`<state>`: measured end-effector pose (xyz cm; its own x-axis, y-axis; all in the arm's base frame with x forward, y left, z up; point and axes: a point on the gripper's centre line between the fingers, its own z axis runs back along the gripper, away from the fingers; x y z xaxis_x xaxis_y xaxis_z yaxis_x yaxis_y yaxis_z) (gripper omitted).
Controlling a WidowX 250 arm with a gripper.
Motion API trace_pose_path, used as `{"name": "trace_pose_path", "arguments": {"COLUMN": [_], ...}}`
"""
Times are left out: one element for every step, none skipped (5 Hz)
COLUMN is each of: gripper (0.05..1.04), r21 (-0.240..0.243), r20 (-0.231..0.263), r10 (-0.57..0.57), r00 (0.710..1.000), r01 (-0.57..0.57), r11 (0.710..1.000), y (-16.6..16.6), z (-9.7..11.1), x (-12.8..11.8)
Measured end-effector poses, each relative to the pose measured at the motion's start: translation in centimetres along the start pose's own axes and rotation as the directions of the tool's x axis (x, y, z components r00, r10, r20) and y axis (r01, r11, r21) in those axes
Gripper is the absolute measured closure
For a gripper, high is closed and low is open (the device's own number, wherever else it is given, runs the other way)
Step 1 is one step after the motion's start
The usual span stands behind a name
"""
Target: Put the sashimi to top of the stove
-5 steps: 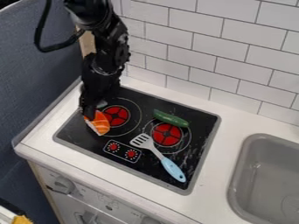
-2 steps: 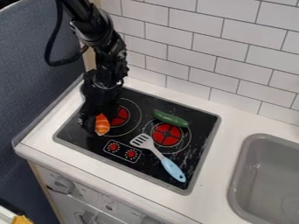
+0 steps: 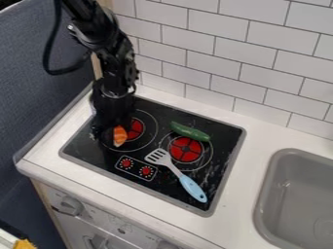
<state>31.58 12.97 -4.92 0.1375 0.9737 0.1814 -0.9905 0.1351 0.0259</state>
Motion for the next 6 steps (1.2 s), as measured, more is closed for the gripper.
{"name": "trace_pose_path", "arguments": {"gripper": [0.507,0.507,0.507,0.507,0.507,0.507], "r21": [-0.025,-0.091,-0.145,-0.174,-0.186,-0.172], "r20": [0.007,0.002,-0.051,-0.055,-0.058,-0.059], "r10": [0.05,0.09,0.074,0.064,0.078,0.091], "r00": [0.999,0.996,0.996,0.996,0.995,0.994], "r01": [-0.049,-0.09,-0.081,-0.073,-0.088,-0.1], "r11": [0.998,0.992,0.986,0.982,0.979,0.98], "y": [-0.1,-0.9,-2.3,-4.1,-7.0,-9.0], "z": [1.2,3.4,5.0,6.2,6.7,6.0], "x": [0.1,-0.7,-3.3,-4.9,-6.4,-7.4]}}
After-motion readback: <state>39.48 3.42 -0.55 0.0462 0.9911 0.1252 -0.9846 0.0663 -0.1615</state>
